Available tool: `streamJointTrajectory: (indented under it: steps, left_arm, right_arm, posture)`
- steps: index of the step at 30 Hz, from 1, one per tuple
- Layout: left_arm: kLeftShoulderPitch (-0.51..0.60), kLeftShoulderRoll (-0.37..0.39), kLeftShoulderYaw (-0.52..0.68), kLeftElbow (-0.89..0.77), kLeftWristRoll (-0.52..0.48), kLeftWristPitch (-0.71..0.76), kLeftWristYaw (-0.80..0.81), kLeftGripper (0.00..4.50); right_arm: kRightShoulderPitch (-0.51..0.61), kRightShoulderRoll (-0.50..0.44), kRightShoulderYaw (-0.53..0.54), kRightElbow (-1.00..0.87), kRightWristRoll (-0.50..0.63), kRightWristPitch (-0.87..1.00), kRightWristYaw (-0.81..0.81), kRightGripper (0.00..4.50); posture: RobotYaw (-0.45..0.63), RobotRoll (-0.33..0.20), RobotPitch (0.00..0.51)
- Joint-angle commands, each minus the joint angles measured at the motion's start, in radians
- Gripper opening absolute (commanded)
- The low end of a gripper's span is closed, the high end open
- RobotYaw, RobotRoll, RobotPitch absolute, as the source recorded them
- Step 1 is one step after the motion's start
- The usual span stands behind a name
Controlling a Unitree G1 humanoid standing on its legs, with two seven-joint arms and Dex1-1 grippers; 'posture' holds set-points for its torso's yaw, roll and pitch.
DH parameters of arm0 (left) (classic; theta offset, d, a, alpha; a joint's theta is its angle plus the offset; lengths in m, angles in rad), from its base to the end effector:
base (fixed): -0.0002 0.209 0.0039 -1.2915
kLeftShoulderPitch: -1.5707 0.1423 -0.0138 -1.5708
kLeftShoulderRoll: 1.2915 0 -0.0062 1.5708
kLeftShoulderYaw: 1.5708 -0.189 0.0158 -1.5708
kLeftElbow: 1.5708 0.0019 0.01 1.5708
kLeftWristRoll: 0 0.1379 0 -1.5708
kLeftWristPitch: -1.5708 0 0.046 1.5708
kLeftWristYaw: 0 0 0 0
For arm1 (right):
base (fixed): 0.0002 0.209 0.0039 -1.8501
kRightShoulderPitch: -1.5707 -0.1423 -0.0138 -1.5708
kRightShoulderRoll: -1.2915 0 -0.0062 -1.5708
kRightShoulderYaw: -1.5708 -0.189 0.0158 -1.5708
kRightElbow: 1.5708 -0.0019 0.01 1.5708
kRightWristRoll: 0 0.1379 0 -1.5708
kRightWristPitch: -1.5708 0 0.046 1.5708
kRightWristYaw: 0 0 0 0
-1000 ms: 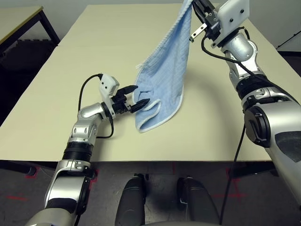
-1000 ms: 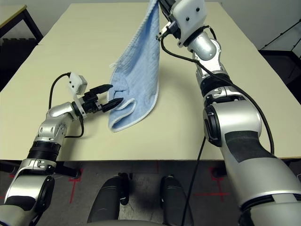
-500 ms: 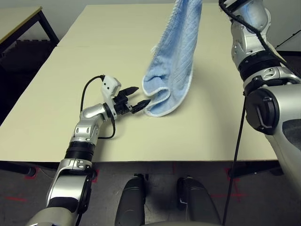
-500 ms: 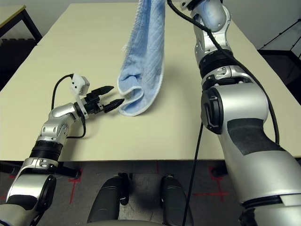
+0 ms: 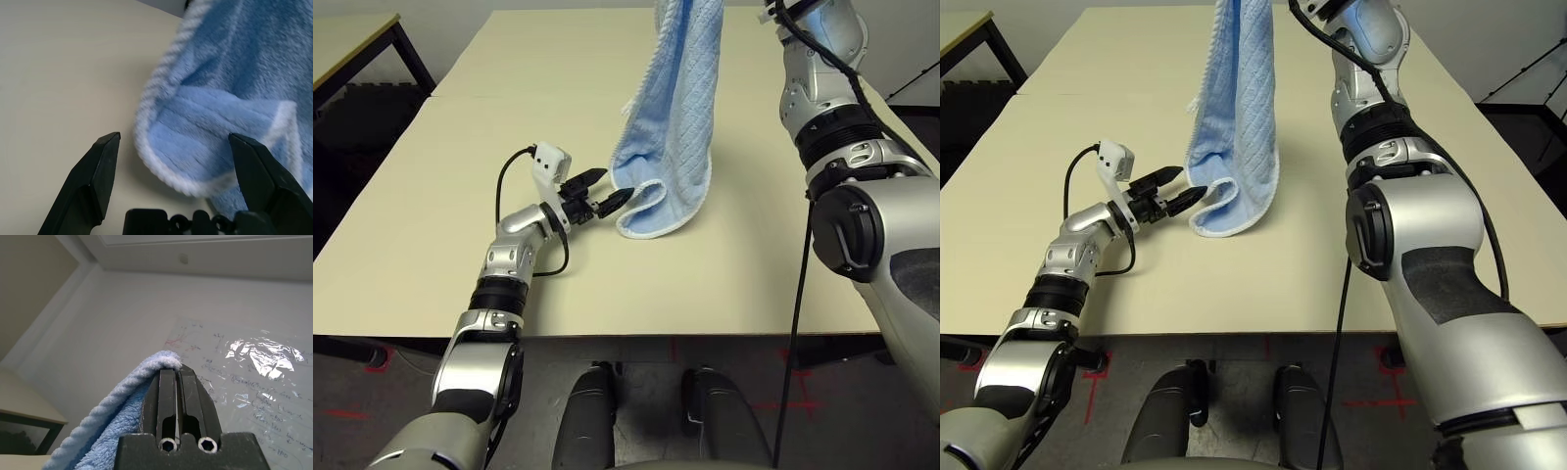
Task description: Fold the towel and set it aside.
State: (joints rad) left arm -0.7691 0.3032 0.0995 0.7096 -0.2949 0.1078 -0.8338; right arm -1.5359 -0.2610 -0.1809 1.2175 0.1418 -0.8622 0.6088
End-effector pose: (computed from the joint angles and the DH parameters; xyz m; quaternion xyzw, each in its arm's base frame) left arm 0.3395 0.2026 0.1229 -0.0363 -0.0028 -0.3747 0.9264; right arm 0.3593 -0.1374 0.3335 -0.1365 -0.5375 0.2617 0.7899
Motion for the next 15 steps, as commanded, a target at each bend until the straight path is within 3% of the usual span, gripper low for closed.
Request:
streamJointTrajectory:
  steps: [1, 11, 15]
  left_arm:
    - [-0.01, 0.0, 0.021, 0.037, -0.009, 0.035, 0.021, 4.5]
    - [0.009, -0.009, 0.015, -0.002, -0.02, 0.196, -0.026, 4.5]
    - [0.03, 0.003, 0.024, -0.056, -0.066, 0.297, -0.076, 4.5]
  right_arm:
    - [-0.012, -0.005, -0.013, -0.025, 0.014, 0.001, 0.014, 0.1]
    - [-0.023, -0.012, -0.018, -0.02, 0.018, 0.01, 0.01, 0.1]
    - [-0.021, -0.02, -0.019, -0.018, 0.013, 0.017, 0.005, 0.1]
  posture:
    - [0.0, 0.0, 0.13]
    - [0.0, 0.0, 0.128]
    - [0.0, 0.0, 0.129]
